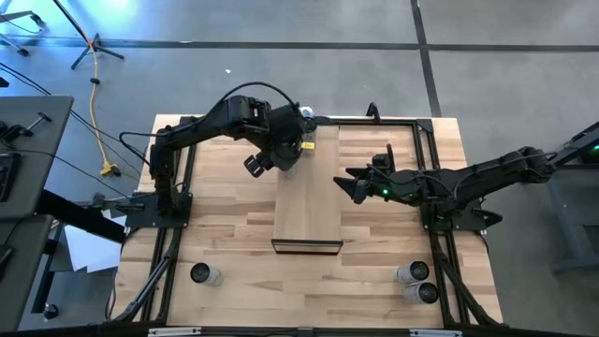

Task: Place canned beverage on shelf
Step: Put the left white yellow soda can on the shelf

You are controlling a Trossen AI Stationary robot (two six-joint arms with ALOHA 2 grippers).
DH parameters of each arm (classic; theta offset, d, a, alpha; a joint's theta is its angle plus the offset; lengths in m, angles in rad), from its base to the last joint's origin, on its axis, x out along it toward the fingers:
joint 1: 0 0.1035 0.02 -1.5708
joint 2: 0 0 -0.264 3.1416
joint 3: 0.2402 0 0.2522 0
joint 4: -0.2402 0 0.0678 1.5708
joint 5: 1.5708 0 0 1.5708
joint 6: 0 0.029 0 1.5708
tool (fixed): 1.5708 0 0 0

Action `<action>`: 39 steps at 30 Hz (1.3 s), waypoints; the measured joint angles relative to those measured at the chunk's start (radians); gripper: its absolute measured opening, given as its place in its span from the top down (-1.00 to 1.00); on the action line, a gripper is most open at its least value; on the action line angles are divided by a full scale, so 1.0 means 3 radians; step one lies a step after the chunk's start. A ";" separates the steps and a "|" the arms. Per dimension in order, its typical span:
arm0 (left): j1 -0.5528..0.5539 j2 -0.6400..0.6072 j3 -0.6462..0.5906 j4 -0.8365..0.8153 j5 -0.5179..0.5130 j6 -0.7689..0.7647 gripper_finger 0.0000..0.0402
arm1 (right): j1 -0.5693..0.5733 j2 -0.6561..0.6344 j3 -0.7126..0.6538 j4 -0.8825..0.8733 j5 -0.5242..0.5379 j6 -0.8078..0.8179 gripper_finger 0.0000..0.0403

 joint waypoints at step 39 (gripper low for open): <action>-0.0030 -0.0001 0.0001 -0.0018 -0.0096 -0.0077 -0.17 | 0.0000 0.0000 0.0000 -0.0022 -0.0037 0.0062 -0.97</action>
